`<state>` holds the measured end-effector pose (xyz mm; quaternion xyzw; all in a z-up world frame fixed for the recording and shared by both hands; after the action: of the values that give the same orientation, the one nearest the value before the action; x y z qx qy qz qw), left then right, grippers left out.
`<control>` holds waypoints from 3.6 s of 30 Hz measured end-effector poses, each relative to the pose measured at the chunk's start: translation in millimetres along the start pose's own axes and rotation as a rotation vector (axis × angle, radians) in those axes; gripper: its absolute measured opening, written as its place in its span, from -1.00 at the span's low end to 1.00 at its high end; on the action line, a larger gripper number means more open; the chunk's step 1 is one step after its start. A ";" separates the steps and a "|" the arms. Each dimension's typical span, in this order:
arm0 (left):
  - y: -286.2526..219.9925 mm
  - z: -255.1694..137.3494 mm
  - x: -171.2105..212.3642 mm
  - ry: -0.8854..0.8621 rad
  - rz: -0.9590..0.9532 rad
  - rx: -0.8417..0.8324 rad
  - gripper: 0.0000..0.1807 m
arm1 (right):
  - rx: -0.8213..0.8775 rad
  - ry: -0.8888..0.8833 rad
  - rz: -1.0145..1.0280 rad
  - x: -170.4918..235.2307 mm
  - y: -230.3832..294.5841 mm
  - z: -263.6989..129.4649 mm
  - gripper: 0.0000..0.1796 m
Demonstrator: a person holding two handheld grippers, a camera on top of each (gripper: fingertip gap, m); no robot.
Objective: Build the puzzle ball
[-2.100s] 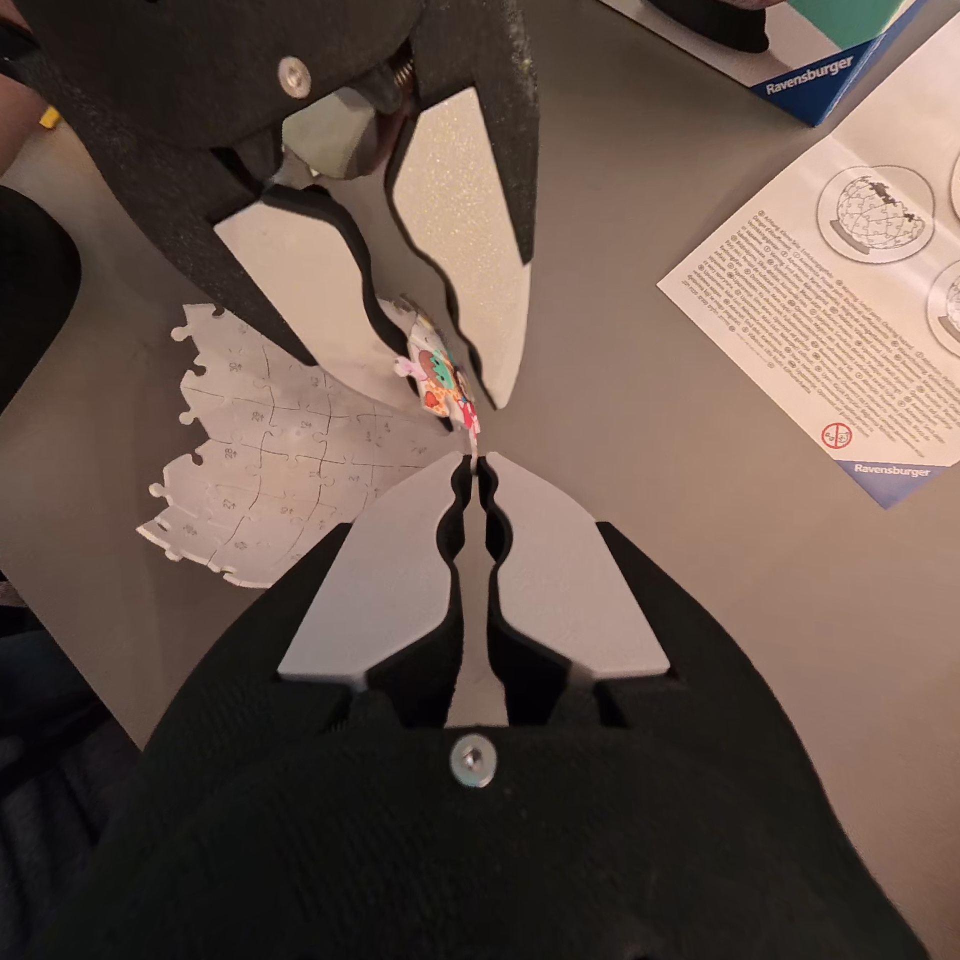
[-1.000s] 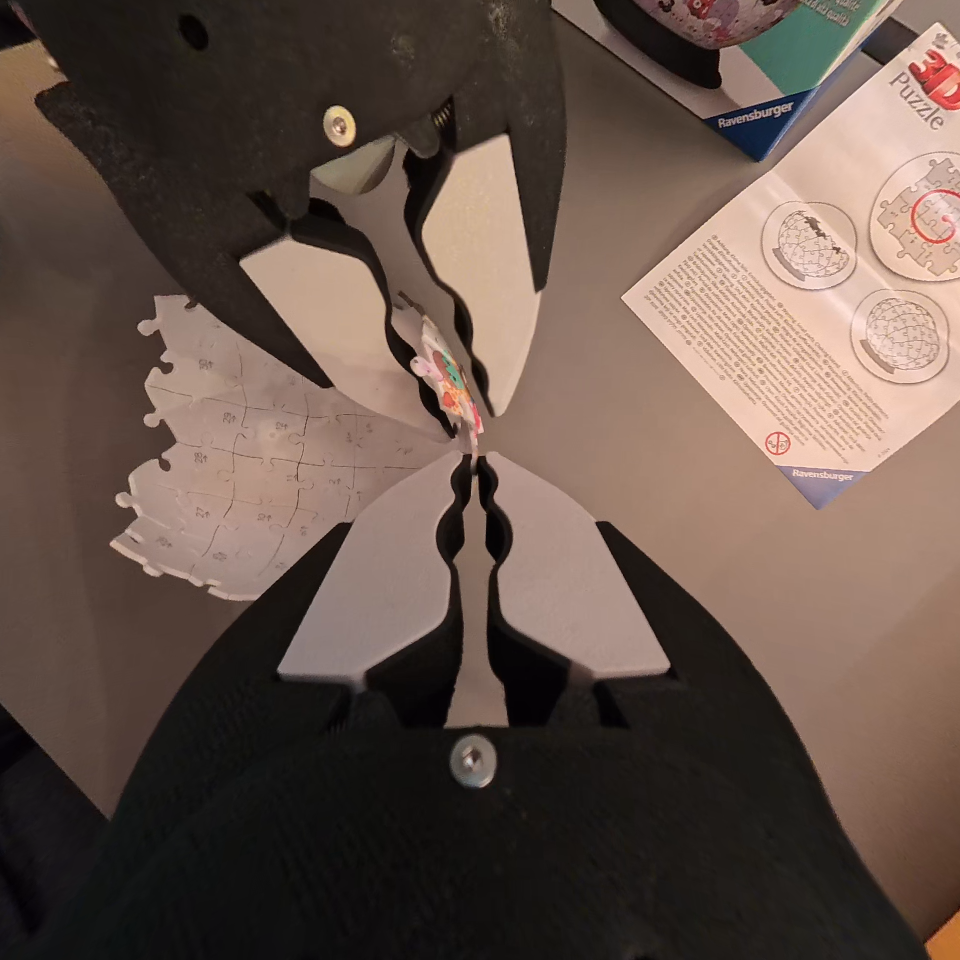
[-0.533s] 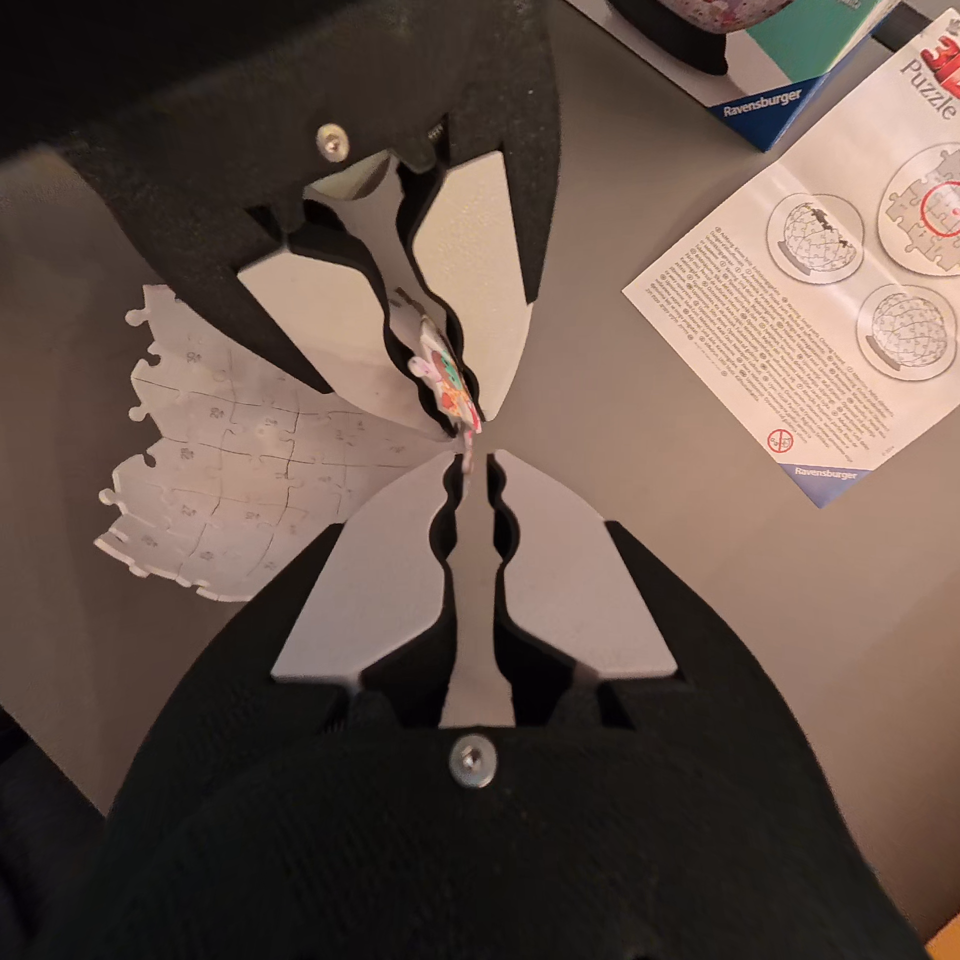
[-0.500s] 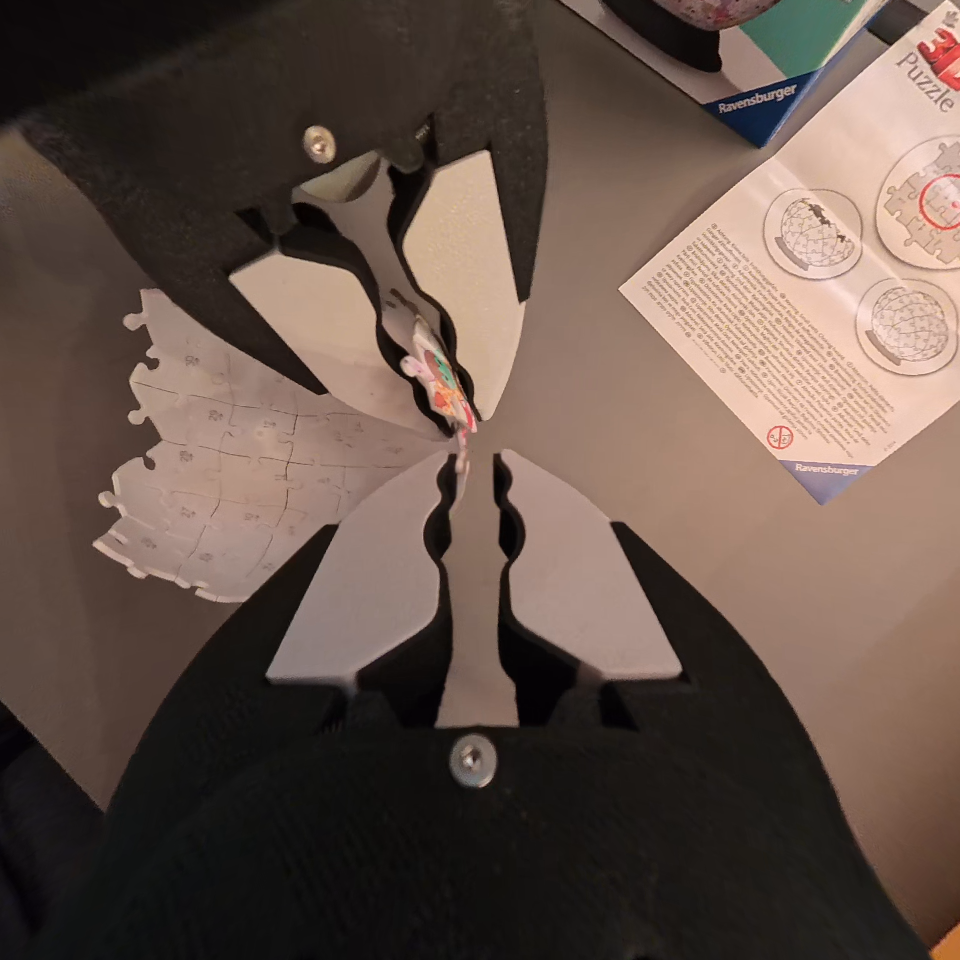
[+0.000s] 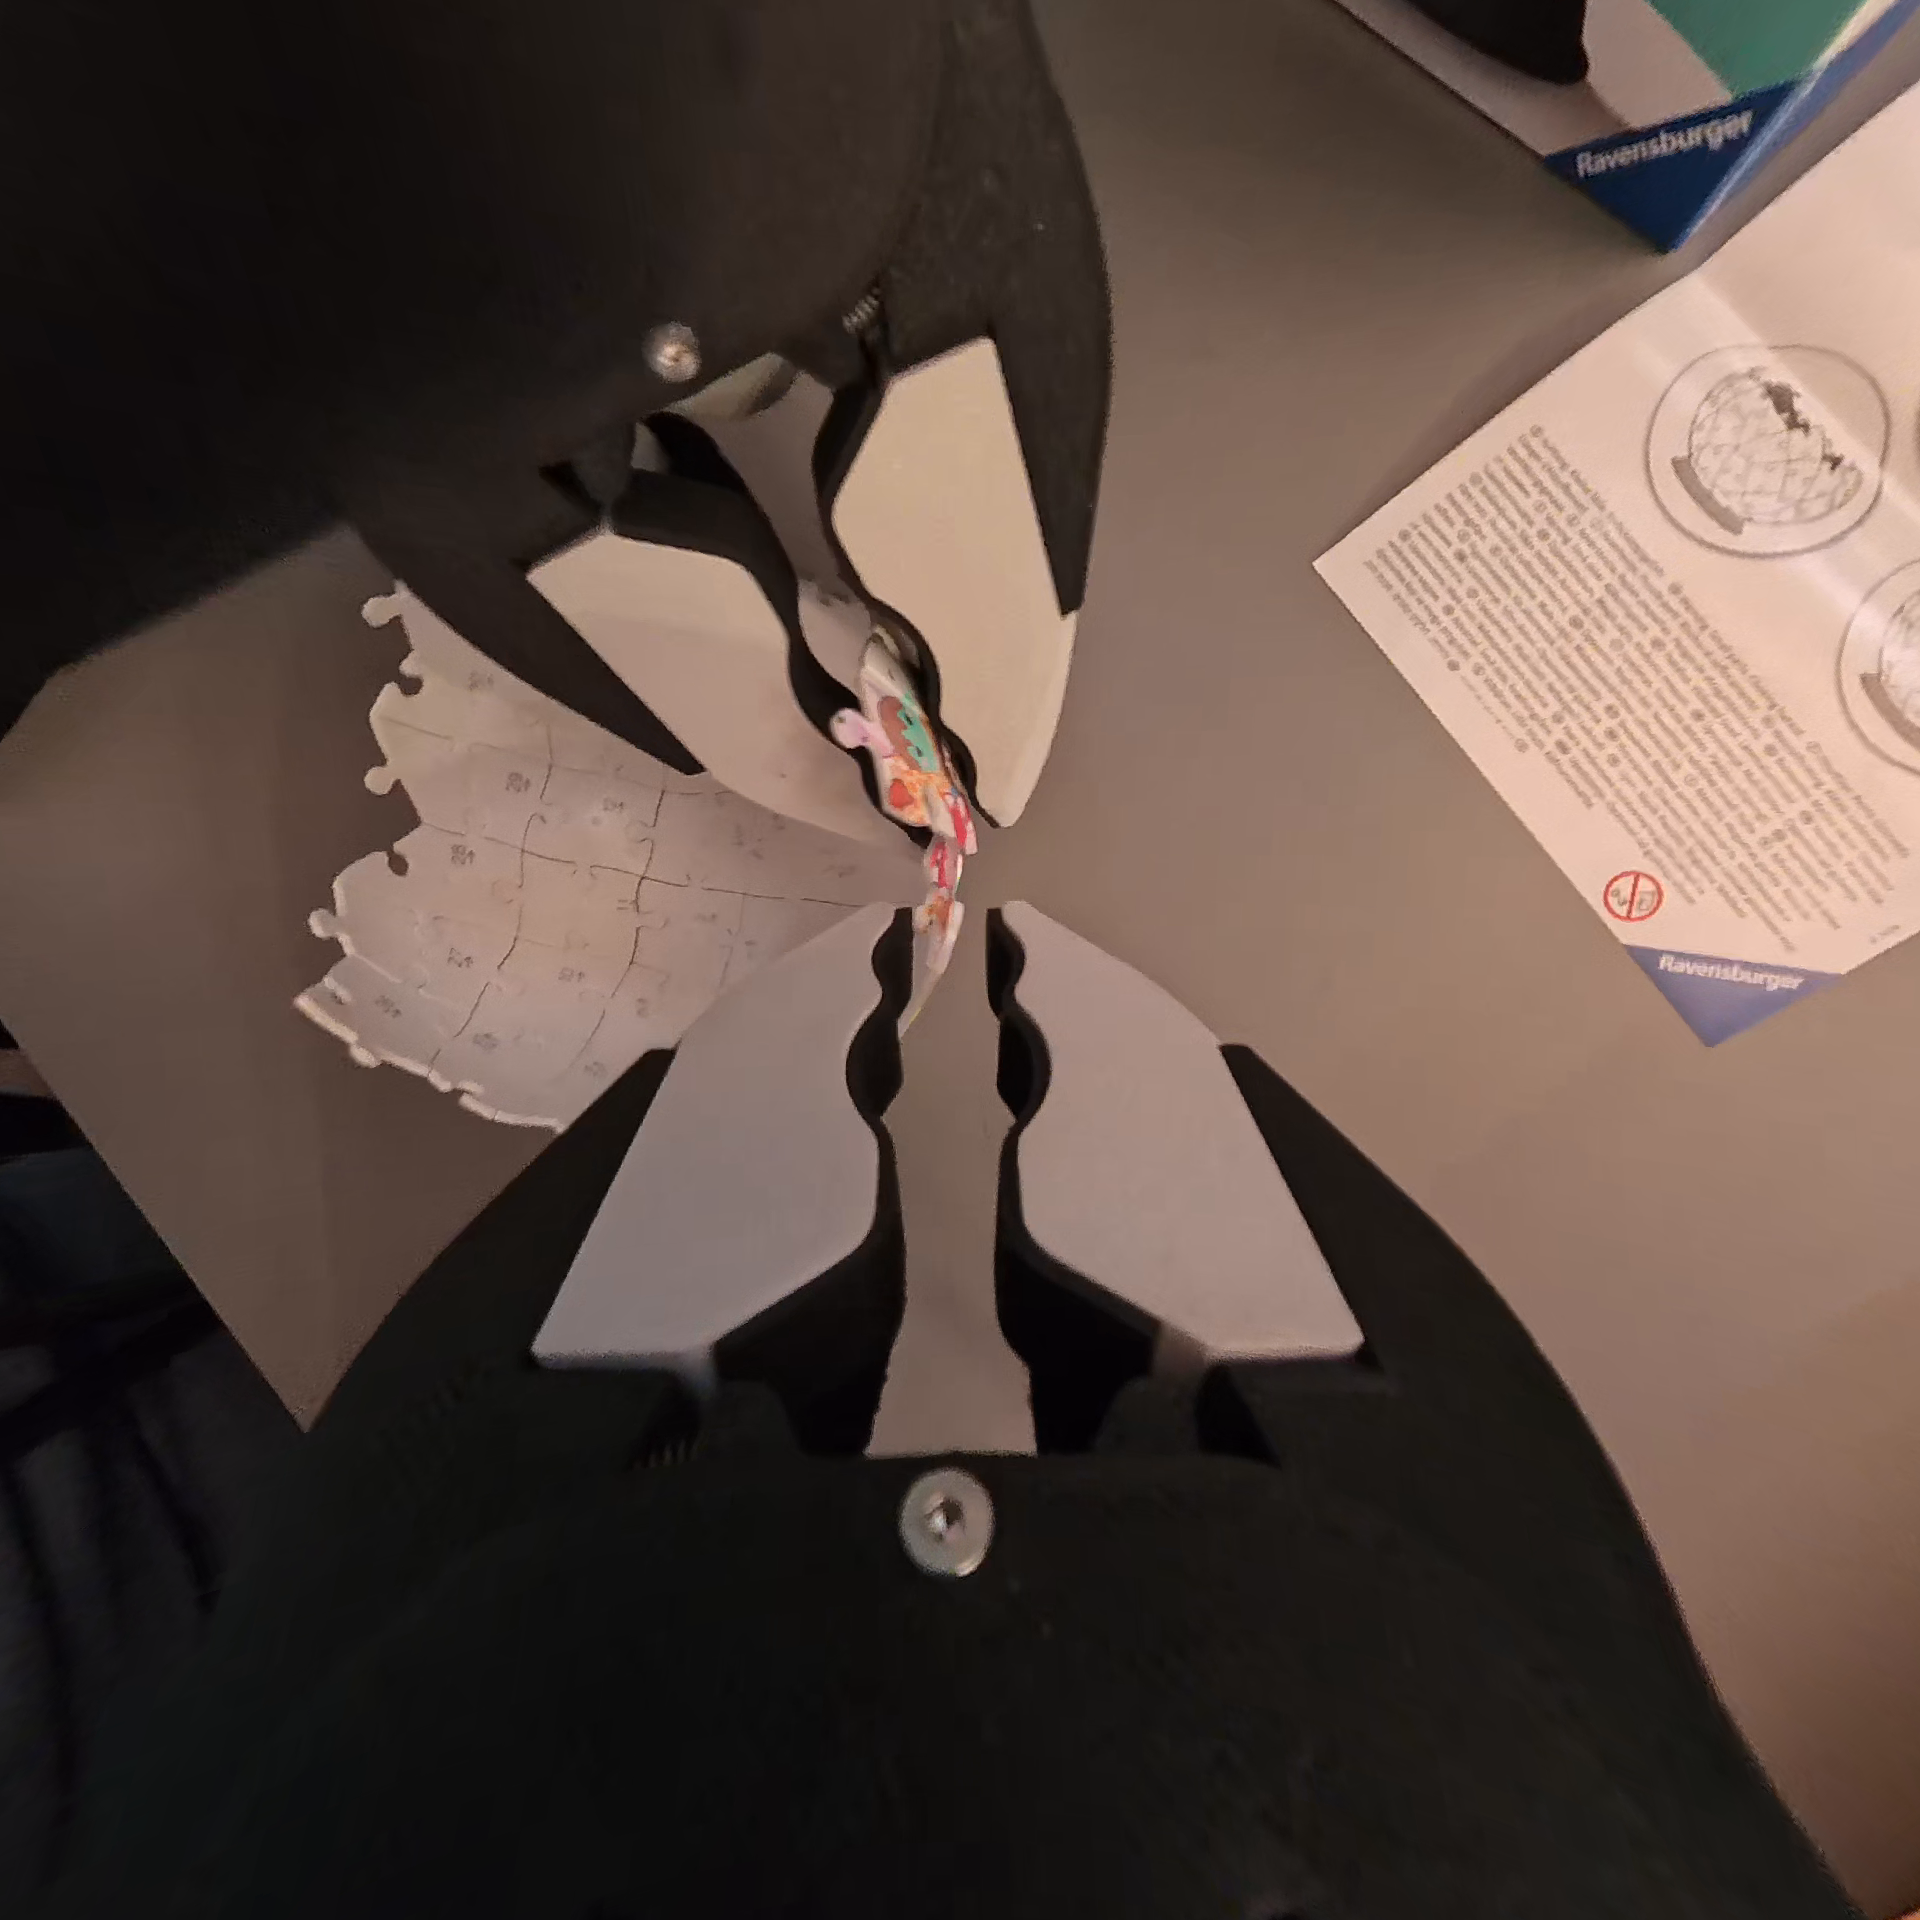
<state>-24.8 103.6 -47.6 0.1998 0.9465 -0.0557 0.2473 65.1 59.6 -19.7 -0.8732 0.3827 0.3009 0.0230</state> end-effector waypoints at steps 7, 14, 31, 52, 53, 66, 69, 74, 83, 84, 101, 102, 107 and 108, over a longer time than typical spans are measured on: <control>-0.1 -0.3 0.2 0.000 -0.015 0.006 -0.88 | -0.058 -0.032 -0.108 1.1 5.0 -3.7 -0.91; -0.6 -0.2 0.0 0.007 -0.023 0.014 -0.89 | -0.060 -0.076 -0.087 3.2 6.8 2.2 -0.88; 2.0 -5.2 6.0 -0.011 -0.048 0.113 -0.77 | 0.034 0.011 0.011 -2.0 8.4 4.7 -0.97; 10.8 -5.1 5.0 0.005 -0.044 0.159 -0.84 | 0.221 0.048 0.006 -7.3 20.3 5.8 -0.97; 10.7 -4.9 4.5 0.004 -0.043 0.157 -0.84 | 0.224 0.045 0.007 -7.5 20.4 5.5 -0.97; 7.6 0.5 1.4 -0.008 -0.038 0.157 -0.87 | 0.196 0.040 0.013 -5.7 17.1 7.3 -0.97; 7.6 1.8 1.8 -0.008 -0.045 0.158 -0.87 | 0.184 0.045 0.007 -4.4 15.8 8.1 -0.96; 7.2 2.1 1.9 -0.014 -0.048 0.162 -0.87 | 0.165 0.047 0.003 -1.7 14.4 8.8 -0.96; 7.7 2.3 2.2 -0.024 -0.056 0.153 -0.88 | 0.150 0.042 -0.011 1.5 11.4 10.2 -0.96; 7.6 2.5 2.2 -0.023 -0.058 0.153 -0.88 | 0.150 0.042 -0.014 1.6 11.4 10.4 -0.96; 4.0 3.7 0.6 -0.010 -0.040 0.138 -0.89 | -0.035 -0.242 -0.033 5.9 6.7 -20.2 -0.82; 3.8 3.6 0.5 -0.011 -0.041 0.138 -0.89 | -0.071 -0.238 -0.024 7.2 6.9 -20.2 -0.80; 2.5 3.7 -0.3 0.002 -0.035 0.132 -0.89 | -0.170 -0.215 -0.040 2.9 6.2 -22.3 -0.75; 2.3 3.7 -0.6 0.005 -0.034 0.130 -0.89 | -0.225 -0.293 -0.068 -1.4 8.3 -29.1 -0.92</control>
<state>-21.7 104.8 -50.6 0.1995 0.9447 -0.1209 0.2306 73.5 46.8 6.4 -0.8296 0.3093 0.4647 -0.0090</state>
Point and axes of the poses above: each gripper's, where its closed fingertips meet, z out along the fingers, x out of its underside, y = z × x across the jaws, the point moved 8 cm from there along -z, back along the fingers, and after that the axes turned 1 degree about y, right-handed, at the moved point
